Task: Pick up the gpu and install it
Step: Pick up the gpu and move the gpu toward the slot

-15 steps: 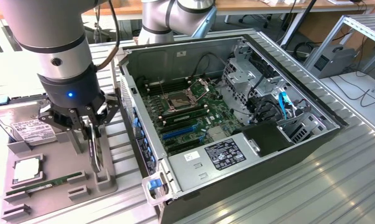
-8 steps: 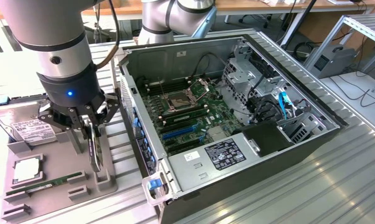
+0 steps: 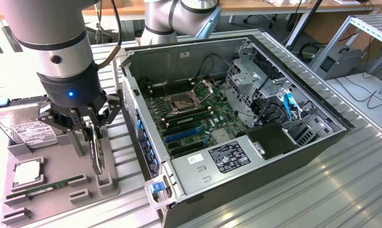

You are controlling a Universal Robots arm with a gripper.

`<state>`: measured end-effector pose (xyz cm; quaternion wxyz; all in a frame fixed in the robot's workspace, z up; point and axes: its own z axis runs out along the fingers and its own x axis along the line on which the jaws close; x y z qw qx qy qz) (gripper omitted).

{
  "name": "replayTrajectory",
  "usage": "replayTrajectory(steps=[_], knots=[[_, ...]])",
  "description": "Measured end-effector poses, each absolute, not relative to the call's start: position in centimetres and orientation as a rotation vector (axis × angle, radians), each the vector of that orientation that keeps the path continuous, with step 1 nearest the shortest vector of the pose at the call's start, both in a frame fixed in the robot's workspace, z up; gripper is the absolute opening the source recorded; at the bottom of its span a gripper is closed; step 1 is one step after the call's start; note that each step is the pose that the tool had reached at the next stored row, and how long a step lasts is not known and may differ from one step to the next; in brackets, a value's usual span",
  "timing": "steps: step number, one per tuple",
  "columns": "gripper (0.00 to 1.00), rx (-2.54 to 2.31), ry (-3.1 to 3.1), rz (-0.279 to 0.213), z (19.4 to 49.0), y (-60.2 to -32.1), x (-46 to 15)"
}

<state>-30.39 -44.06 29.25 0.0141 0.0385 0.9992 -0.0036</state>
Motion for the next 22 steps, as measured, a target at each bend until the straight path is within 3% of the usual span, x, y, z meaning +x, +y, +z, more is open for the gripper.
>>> replayTrajectory(steps=[22], knots=[[0.27, 0.120, 3.111, -0.013, 30.4, -44.0, -30.4]])
